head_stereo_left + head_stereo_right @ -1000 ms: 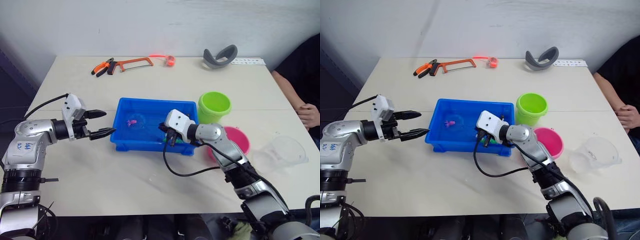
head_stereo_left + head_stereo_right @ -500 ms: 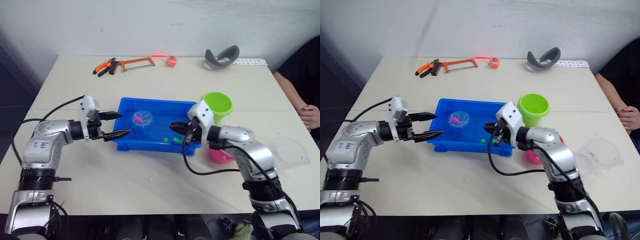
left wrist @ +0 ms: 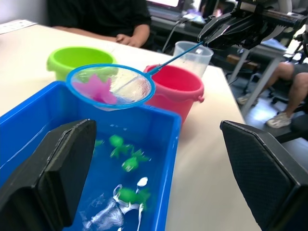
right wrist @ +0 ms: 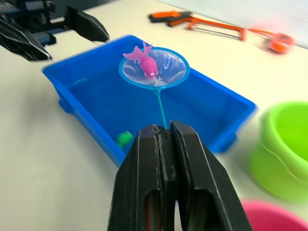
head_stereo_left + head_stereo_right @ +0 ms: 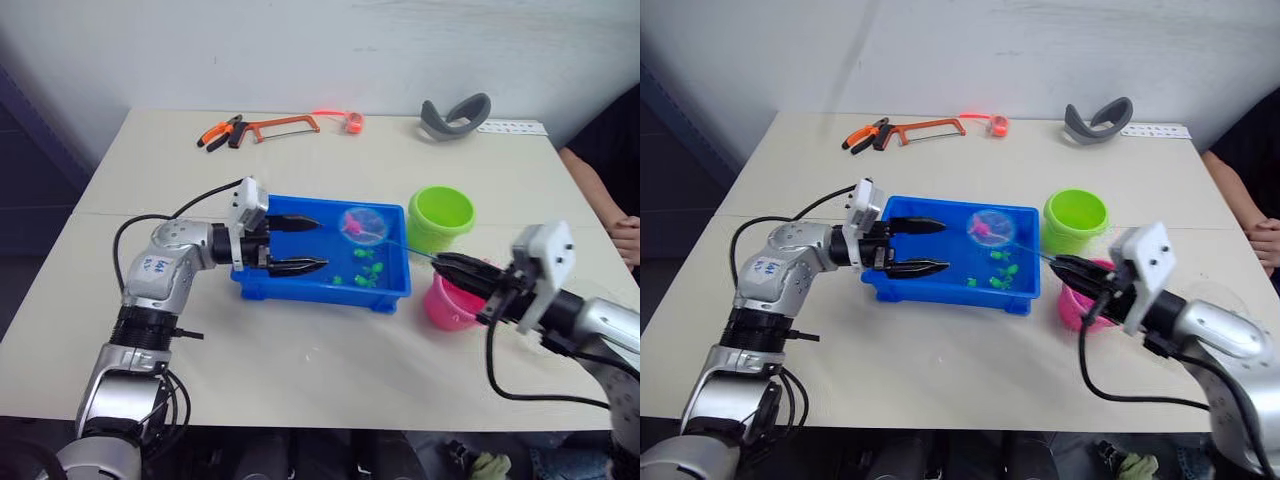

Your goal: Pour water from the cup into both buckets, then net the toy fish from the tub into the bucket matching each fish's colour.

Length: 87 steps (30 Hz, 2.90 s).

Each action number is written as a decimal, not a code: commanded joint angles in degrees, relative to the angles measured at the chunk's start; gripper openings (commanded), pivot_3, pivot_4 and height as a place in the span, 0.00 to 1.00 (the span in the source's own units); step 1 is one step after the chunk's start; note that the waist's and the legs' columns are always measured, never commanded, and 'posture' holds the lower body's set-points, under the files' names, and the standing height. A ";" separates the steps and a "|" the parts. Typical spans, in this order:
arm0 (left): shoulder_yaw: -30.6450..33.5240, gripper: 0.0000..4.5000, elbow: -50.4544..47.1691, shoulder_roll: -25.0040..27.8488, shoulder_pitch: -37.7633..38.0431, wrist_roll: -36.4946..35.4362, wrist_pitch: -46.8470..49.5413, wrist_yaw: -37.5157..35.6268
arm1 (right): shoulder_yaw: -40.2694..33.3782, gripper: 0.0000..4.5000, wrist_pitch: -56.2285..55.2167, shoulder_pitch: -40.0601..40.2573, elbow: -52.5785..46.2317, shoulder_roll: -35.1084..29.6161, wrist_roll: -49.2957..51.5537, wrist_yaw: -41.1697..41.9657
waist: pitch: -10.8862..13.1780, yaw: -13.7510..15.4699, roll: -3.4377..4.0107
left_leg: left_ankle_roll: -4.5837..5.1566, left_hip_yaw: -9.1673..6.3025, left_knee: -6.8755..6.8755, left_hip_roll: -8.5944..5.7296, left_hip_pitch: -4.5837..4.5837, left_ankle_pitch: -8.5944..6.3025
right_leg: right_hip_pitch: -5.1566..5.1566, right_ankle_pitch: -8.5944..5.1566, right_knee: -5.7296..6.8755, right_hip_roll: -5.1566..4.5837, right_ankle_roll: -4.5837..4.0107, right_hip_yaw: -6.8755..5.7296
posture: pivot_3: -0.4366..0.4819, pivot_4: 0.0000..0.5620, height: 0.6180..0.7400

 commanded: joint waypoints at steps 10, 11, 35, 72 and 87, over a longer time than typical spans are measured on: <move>-2.73 1.00 8.45 -4.41 -5.65 2.84 -7.94 -5.00 | -27.12 0.00 -12.14 27.66 -4.82 3.37 3.67 4.23 | 0.00 0.18 0.00 | 0.11 0.03 0.01 -0.05 0.10 0.01 | 0.12 0.02 -0.01 0.03 0.04 0.06 | 0.48 0.27 1.00; -2.81 1.00 9.06 -4.72 -5.88 3.17 -8.51 -5.18 | -27.51 0.00 -14.47 29.79 -4.16 3.83 2.07 4.90 | 0.00 0.13 0.00 | 0.12 0.04 0.00 -0.06 0.11 0.00 | 0.12 0.02 -0.01 0.03 0.04 0.08 | 0.48 0.27 1.00; -2.70 1.00 14.90 -6.82 -8.53 5.55 -12.65 -7.40 | -23.13 0.00 -81.12 38.63 14.79 -1.51 -51.22 -2.13 | 0.00 0.02 0.00 | 0.09 0.10 0.01 -0.06 0.17 0.00 | 0.10 0.02 -0.05 0.03 0.04 0.16 | 0.48 0.27 1.00; -1.66 1.00 15.77 -7.33 -9.78 5.36 -12.88 -4.90 | -25.45 0.00 -106.64 36.65 23.57 -7.82 -73.23 -17.87 | 0.00 -0.05 0.00 | 0.03 0.12 0.04 -0.05 0.21 0.05 | 0.14 0.01 -0.03 0.08 0.03 0.18 | 0.48 0.27 1.00; -1.33 1.00 14.76 0.03 -4.92 7.69 -14.20 -5.44 | -10.95 0.00 -52.73 22.69 11.06 -17.53 -17.09 -7.41 | -0.01 -1.04 0.02 | 0.03 0.07 0.06 0.05 0.30 0.06 | 0.20 0.01 0.03 -0.12 0.02 0.18 | 0.48 0.27 1.00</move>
